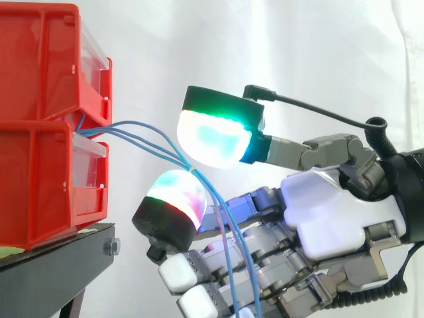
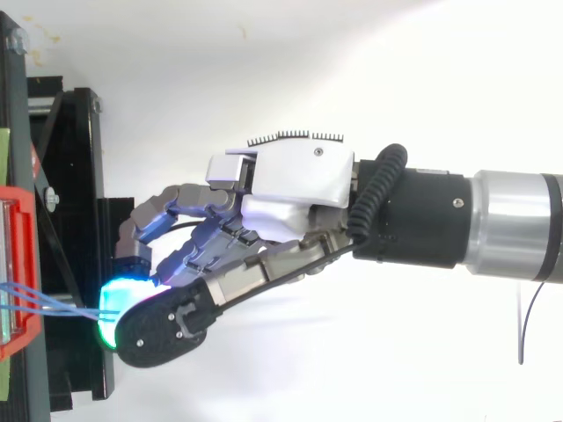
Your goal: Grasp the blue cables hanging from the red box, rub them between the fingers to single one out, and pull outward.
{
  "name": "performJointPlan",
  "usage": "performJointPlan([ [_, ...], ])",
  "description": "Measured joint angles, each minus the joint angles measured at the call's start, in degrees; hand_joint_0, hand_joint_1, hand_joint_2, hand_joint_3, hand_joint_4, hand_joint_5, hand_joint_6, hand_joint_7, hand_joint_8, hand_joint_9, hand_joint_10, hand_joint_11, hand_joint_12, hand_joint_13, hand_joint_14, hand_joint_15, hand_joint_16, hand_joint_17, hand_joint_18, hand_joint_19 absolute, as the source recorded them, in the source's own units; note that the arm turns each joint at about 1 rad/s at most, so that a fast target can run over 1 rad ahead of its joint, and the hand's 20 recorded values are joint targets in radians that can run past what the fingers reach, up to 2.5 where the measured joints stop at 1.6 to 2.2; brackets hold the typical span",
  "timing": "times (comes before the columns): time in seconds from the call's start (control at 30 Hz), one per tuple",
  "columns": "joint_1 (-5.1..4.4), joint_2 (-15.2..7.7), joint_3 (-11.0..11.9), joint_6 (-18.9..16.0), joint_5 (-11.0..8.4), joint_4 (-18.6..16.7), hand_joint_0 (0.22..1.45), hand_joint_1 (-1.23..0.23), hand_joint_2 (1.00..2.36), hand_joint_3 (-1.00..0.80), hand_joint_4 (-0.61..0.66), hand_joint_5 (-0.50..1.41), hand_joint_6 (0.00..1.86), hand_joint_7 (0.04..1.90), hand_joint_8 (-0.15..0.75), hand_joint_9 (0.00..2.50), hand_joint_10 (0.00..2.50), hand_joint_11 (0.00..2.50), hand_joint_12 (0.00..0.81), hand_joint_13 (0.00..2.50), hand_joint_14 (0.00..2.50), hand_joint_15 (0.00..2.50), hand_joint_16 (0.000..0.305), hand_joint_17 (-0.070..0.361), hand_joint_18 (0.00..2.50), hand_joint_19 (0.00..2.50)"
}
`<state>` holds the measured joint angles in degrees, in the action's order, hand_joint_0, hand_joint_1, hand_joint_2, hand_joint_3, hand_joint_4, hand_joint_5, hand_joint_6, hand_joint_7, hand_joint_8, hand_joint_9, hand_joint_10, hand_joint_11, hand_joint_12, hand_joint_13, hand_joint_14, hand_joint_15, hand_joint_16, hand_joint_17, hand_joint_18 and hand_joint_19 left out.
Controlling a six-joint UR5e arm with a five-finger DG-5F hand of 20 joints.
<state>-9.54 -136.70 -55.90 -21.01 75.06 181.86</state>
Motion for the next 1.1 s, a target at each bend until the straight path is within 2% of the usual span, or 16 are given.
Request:
performJointPlan([
  [0.13, 0.18, 0.7, 0.0, 1.7, 0.0, 1.3, 0.59, -0.74, 1.02, -0.21, 0.1, -0.16, 0.89, 1.03, 0.289, 0.84, 0.01, 0.42, 0.365, 0.79, 0.02, 0.53, 0.044, 0.098, 0.72, 0.58],
  [0.23, 0.27, 1.1, 0.0, 2.8, 0.0, 2.3, 0.6, -0.78, 1.02, -0.18, 0.07, -0.17, 0.91, 1.01, 0.28, 0.81, 0.01, 0.42, 0.363, 0.79, 0.02, 0.53, 0.044, 0.098, 0.72, 0.58],
  [0.67, 0.4, 1.3, 0.0, 3.7, 0.42, 3.1, 0.73, -0.88, 1.01, -0.3, -0.09, -0.2, 0.91, 0.97, 0.26, 0.74, 0.01, 0.4, 0.351, 0.76, 0.02, 0.51, 0.042, 0.095, 0.71, 0.53],
  [0.77, 0.42, 1.3, 0.0, 3.7, 0.43, 3.1, 0.74, -0.88, 1.01, -0.29, -0.2, -0.2, 0.91, 1.08, 0.242, 0.73, 0.01, 0.37, 0.344, 0.75, 0.02, 0.5, 0.041, 0.093, 0.7, 0.53],
  [0.83, 0.42, 1.3, 0.0, 3.7, 0.44, 3.1, 0.75, -0.87, 1.02, -0.26, -0.26, -0.2, 0.9, 1.23, 0.227, 0.72, 0.01, 0.35, 0.338, 0.74, 0.02, 0.5, 0.041, 0.093, 0.69, 0.55],
  [0.9, 0.43, 1.3, 0.0, 3.7, 0.44, 3.1, 0.76, -0.87, 1.02, -0.22, -0.27, -0.2, 0.9, 1.31, 0.215, 0.71, 0.01, 0.32, 0.334, 0.74, 0.02, 0.49, 0.041, 0.092, 0.68, 0.56],
  [1.1, 0.55, 1.3, 0.0, 3.7, 0.44, 3.2, 0.72, -0.86, 1.02, -0.12, -0.21, -0.2, 0.9, 1.29, 0.204, 0.72, 0.01, 0.29, 0.329, 0.73, 0.02, 0.49, 0.04, 0.09, 0.67, 0.57],
])
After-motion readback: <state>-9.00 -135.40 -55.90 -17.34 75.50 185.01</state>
